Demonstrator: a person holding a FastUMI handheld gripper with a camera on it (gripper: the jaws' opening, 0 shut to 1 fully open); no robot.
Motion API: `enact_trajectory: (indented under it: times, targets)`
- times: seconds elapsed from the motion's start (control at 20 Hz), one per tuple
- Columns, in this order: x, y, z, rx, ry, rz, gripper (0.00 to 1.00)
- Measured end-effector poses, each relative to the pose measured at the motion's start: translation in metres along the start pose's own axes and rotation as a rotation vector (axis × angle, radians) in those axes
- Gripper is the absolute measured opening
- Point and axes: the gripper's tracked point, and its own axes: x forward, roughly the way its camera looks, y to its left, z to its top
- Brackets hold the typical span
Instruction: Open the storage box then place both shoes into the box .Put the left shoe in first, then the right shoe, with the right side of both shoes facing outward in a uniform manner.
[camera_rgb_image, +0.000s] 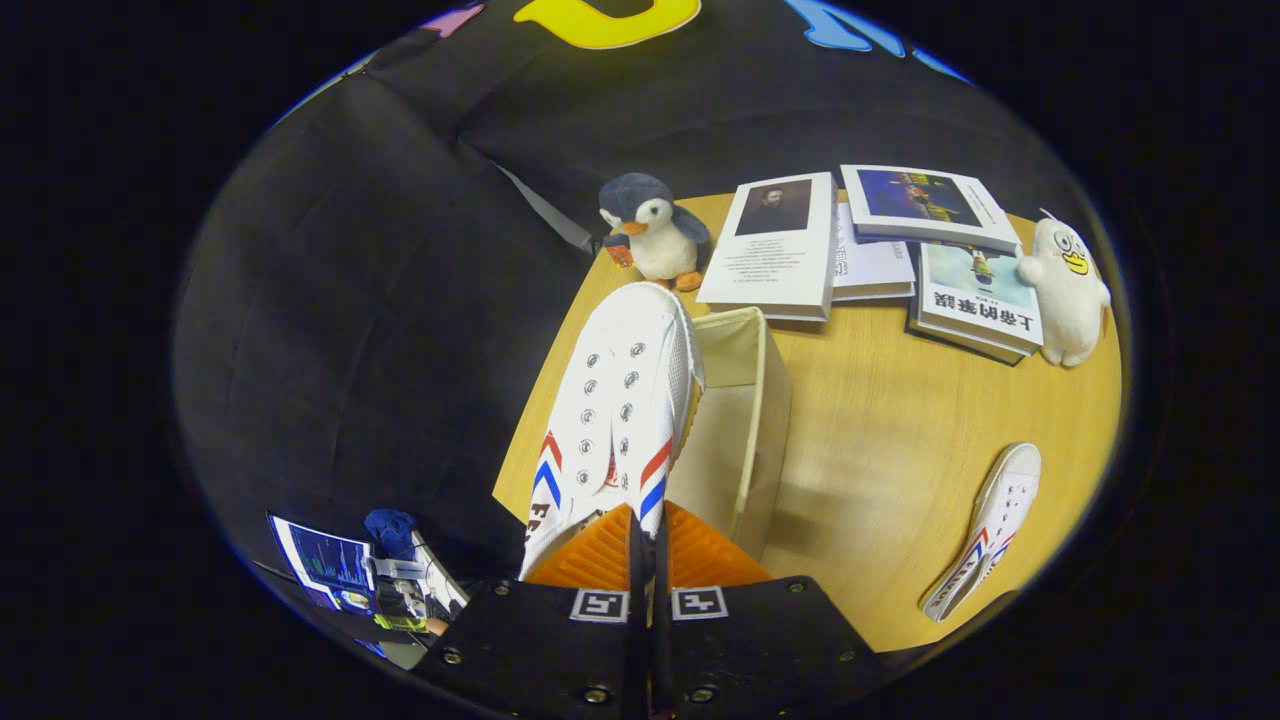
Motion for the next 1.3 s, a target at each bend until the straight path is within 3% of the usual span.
enact_trajectory:
  times: [0.35, 0.9, 0.95, 1.05, 1.2, 1.3]
  targets:
    - [0.057, 0.013, -0.013, -0.048, 0.102, -0.026, 0.01]
    - [0.107, -0.002, -0.021, -0.102, 0.188, -0.159, 0.02]
    - [0.111, 0.003, -0.021, -0.103, 0.187, -0.132, 0.03]
    - [0.110, 0.012, -0.016, -0.132, 0.165, -0.105, 0.29]
    - [0.097, 0.005, -0.006, -0.226, 0.121, -0.149, 0.97]
    - [0.081, 0.006, -0.003, -0.213, 0.099, -0.134, 0.97]
